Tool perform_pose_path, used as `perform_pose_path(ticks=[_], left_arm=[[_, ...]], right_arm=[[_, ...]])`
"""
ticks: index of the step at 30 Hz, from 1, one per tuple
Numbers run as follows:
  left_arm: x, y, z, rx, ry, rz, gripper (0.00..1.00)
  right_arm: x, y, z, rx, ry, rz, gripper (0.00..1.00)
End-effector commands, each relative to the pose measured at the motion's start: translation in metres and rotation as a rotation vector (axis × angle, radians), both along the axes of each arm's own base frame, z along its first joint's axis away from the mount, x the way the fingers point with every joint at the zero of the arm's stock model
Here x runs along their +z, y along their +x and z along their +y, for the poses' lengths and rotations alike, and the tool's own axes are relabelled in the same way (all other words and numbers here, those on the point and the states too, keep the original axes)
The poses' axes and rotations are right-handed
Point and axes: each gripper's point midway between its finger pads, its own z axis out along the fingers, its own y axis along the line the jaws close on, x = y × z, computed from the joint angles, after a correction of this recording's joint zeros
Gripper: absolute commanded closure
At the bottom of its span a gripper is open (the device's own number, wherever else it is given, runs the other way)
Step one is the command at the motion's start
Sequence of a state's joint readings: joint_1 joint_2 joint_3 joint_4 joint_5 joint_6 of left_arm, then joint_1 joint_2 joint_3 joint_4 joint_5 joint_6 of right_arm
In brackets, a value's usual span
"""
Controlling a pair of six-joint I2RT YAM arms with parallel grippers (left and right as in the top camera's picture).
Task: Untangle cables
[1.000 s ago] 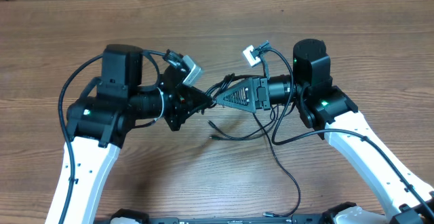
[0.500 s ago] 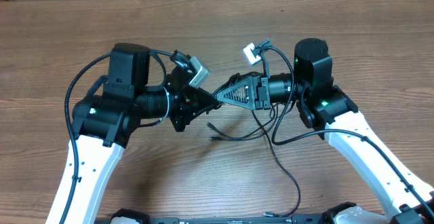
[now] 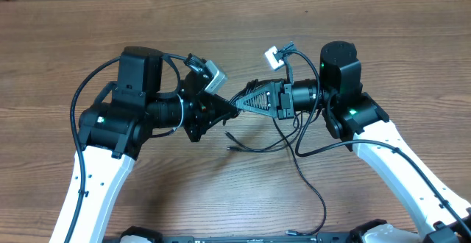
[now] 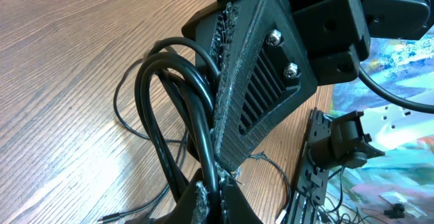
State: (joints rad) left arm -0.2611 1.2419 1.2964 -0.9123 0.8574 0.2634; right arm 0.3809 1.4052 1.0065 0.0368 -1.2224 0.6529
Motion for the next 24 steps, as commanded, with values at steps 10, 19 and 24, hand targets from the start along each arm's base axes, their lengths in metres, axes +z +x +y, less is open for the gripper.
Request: perform_pose_path(ticks=[10,19,24], left_arm=[[-0.015,0.03,0.026,0.305,0.118,0.095,0.96],[-0.018,0.034,0.031,0.347,0.136,0.102,0.96],[-0.025,0.04,0.044,0.409,0.199,0.092,0.96]], right_arm=[[0.005,-0.009,0.001,0.045,0.016,-0.021,0.96],[0.006,-0.014,0.0,0.076,0.027,-0.035,0.96],[0.012,-0.024,-0.001,0.138,0.055,-0.055,0.96]])
